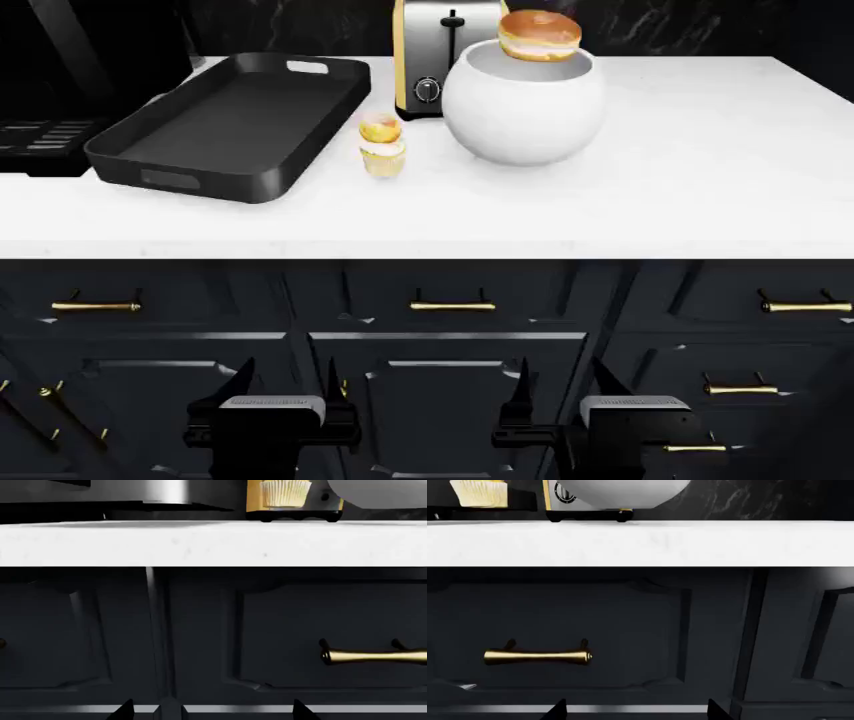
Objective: Pick up the bowl with donut and place it on the tray. Pick up the cupcake and place it on the tray.
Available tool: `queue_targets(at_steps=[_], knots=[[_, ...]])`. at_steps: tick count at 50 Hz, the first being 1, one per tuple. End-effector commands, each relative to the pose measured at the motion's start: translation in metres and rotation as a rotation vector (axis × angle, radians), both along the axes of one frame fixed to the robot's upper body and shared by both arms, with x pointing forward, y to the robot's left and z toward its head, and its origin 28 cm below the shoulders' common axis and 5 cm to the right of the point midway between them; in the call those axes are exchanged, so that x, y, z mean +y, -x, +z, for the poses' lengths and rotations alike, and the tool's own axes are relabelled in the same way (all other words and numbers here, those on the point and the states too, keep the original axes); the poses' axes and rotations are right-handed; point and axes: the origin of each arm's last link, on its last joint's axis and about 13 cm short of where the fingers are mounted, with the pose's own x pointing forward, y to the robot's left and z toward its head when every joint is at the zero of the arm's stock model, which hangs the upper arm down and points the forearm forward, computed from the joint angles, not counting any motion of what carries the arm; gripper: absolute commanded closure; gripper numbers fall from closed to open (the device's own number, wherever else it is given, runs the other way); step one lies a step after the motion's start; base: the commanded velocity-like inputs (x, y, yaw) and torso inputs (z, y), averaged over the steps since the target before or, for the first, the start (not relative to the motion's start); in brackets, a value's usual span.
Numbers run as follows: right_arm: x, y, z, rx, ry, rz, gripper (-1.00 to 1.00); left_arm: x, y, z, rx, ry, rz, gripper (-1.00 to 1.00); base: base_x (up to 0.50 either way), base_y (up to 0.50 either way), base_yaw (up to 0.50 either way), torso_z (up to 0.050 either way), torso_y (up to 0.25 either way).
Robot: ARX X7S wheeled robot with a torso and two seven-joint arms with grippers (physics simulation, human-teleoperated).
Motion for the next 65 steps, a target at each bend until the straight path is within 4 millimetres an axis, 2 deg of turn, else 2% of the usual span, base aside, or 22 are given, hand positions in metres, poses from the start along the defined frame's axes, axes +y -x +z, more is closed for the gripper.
queue_targets(at_steps=[1,11,50,52,54,57,60,61,63,65], knots=[[0.001,0.0,0.0,0.001,0.01,-0.001,-1.0,0.0,0.0,0.0,0.001,-0.001,-0.001,-1.0,0.0,0.0,0.0,0.0,0.0],[0.0,0.0,-0.001,-0.004,0.012,-0.007,-1.0,-0.001,0.001,0.001,-0.013,-0.026,0.015,-1.0,0.0,0.0,0.0,0.0,0.0],[0.0,0.001,0.001,-0.017,-0.015,-0.015,-1.0,-0.002,0.003,0.003,-0.022,-0.038,-0.011,-1.0,0.0,0.0,0.0,0.05,0.0],[-0.002,0.003,0.019,-0.097,0.0,-0.061,-1.0,-0.001,0.008,0.021,-0.045,0.006,0.018,-1.0,0.0,0.0,0.0,0.0,0.0],[-0.003,0.013,0.053,-0.132,-0.002,-0.071,-1.0,0.0,0.016,0.052,-0.104,0.036,0.015,-1.0,0.0,0.0,0.0,0.0,0.0],[-0.006,0.029,0.107,-0.175,-0.016,-0.026,-1.0,0.0,0.028,0.116,-0.223,0.024,-0.086,-1.0,0.0,0.0,0.0,0.0,0.0],[-0.013,0.039,0.153,-0.239,0.051,-0.007,-1.0,-0.001,0.028,0.169,-0.272,-0.003,-0.182,-1.0,0.0,0.0,0.0,0.0,0.0],[-0.015,0.042,0.166,-0.261,0.076,-0.006,-1.0,-0.001,0.027,0.183,-0.284,-0.004,-0.208,-1.0,0.0,0.0,0.0,0.0,0.0],[-0.033,0.038,0.191,-0.343,0.128,-0.112,-1.0,0.001,0.025,0.207,-0.314,0.019,-0.258,-1.0,0.0,0.0,0.0,0.0,0.0],[-0.033,0.041,0.212,-0.389,0.084,-0.181,-1.0,0.003,0.026,0.225,-0.335,0.012,-0.292,-1.0,0.0,0.0,0.0,0.0,0.0]])
